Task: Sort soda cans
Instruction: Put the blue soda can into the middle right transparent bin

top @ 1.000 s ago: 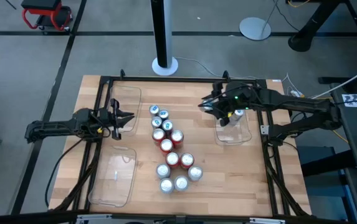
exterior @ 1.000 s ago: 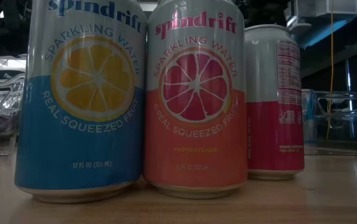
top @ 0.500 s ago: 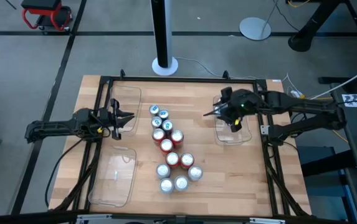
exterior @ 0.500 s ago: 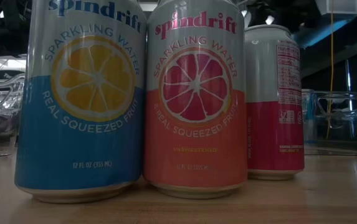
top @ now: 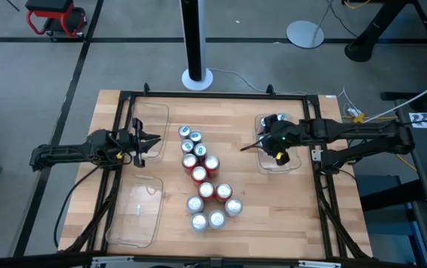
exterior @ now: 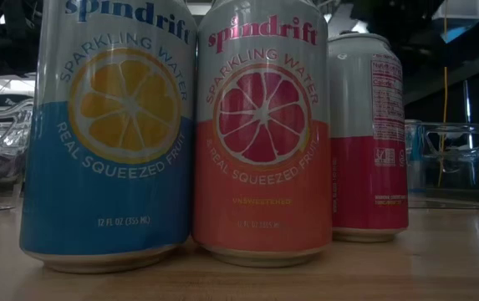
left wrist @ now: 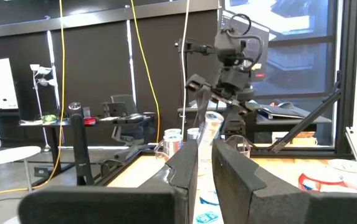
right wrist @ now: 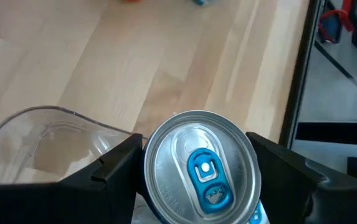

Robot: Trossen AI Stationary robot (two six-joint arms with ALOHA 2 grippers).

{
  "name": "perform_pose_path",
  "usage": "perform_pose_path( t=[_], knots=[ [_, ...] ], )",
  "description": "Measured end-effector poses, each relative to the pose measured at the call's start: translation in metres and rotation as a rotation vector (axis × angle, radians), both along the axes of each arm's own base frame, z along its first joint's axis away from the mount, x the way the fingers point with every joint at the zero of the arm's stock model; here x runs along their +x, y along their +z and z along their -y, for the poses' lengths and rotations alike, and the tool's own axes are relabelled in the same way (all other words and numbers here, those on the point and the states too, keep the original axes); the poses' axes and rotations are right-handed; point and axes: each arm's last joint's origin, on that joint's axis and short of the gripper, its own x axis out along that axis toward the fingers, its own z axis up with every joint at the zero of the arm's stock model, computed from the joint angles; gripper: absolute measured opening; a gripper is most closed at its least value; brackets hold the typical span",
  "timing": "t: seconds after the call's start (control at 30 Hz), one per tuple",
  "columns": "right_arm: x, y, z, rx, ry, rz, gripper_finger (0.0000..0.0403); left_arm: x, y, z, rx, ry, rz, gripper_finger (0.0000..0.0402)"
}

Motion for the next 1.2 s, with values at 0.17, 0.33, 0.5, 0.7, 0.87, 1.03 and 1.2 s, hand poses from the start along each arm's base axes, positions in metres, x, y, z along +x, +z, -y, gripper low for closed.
perform_pose_path(
  t=[0.17, 0.33, 0.5, 0.7, 0.87, 1.03, 1.2],
  knots=[
    [-0.002, -0.013, 0.001, -0.018, -0.014, -0.029, 0.0255, 0.000, 0.000, 0.000, 0.000, 0.000, 0.000, 0.0040],
    [-0.002, -0.024, 0.001, -0.041, -0.009, -0.032, 0.0255, 0.000, 0.000, 0.000, 0.000, 0.000, 0.000, 0.0040],
    [-0.003, -0.029, 0.006, -0.047, -0.005, -0.038, 0.0255, 0.000, 0.000, 0.000, 0.000, 0.000, 0.000, 0.0040],
    [-0.005, -0.038, 0.020, -0.021, -0.025, -0.048, 0.0255, 0.000, 0.000, 0.000, -0.001, 0.000, 0.000, 0.0040],
    [-0.005, -0.037, 0.028, -0.002, 0.011, 0.012, 0.0255, 0.000, 0.000, 0.000, 0.001, 0.000, 0.000, 0.0040],
    [-0.015, -0.043, 0.032, 0.014, -0.008, 0.024, 0.0255, 0.000, 0.000, 0.000, 0.000, 0.000, -0.002, 0.0040],
    [-0.021, -0.045, 0.031, 0.010, -0.003, 0.092, 0.0255, 0.000, 0.000, 0.000, 0.000, 0.000, -0.001, 0.0040]
  ],
)
